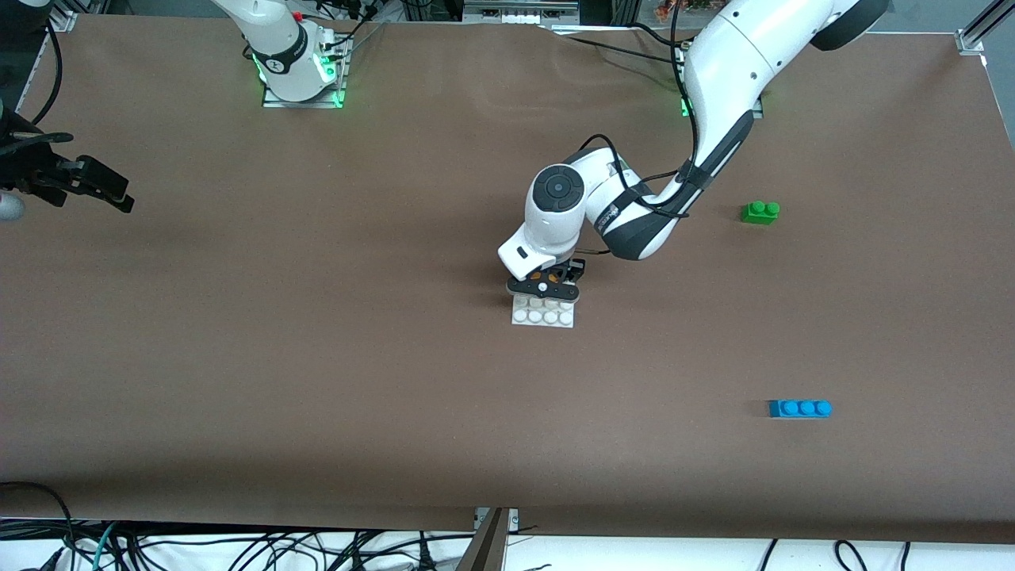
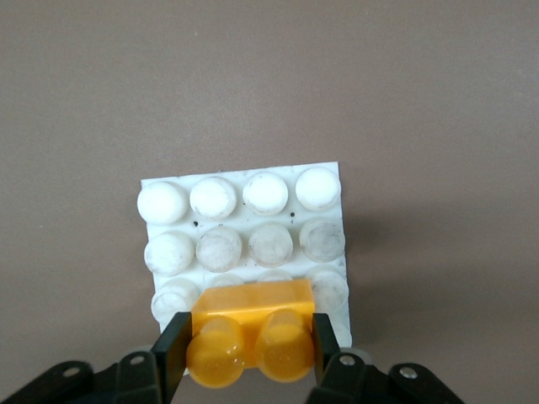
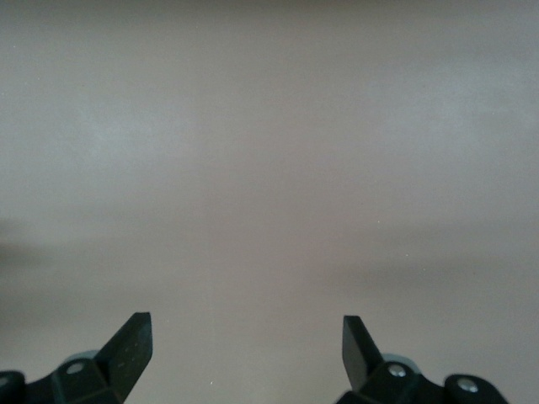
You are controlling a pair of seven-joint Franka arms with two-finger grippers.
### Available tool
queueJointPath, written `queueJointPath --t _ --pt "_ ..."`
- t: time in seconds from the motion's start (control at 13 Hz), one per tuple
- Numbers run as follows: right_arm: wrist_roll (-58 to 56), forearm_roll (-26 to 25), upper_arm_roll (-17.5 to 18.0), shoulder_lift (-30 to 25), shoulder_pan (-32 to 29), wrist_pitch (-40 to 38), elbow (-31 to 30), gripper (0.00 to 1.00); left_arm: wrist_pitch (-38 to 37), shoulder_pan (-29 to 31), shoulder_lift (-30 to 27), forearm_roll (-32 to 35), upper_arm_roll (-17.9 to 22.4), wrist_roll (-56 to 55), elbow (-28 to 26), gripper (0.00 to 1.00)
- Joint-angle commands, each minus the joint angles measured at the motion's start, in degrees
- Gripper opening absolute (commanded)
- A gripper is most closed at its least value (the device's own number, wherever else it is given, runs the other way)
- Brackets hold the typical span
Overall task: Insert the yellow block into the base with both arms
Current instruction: 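Lower the yellow block onto the plate studs and press down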
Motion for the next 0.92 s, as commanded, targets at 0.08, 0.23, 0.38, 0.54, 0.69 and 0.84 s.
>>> queueJointPath --t 0.08,0.23,0.38,0.54,0.69,0.84 --pt "-0.5 -0.6 0.4 -0.4 -0.4 0.0 -0.1 1.00 -0.1 -1.0 0.1 2.9 0.7 -1.2 0.0 0.48" --pt "-0.5 -0.5 0.4 -0.5 -0.3 -0.1 -0.1 1.00 0.1 -1.1 0.4 4.3 0.8 -1.9 0.0 0.48" --pt "-0.4 -0.6 0.4 -0.4 -0.3 -0.1 -0.1 1.00 0.3 -1.5 1.1 4.4 0.8 -2.4 0.0 0.48" --pt "-0.4 -0.6 0.4 -0.4 -0.3 -0.1 -0.1 1.00 0.4 -1.5 1.1 4.4 0.8 -2.4 0.0 0.48" --pt "-0.4 -0.5 0.4 -0.4 -0.3 -0.1 -0.1 1.00 0.3 -1.5 1.2 4.4 0.8 -2.4 0.1 0.59" --pt "-0.2 -0.5 0.4 -0.5 -0.3 -0.1 -0.1 1.00 -0.2 -1.2 0.8 4.2 0.6 -2.4 0.3 1.00"
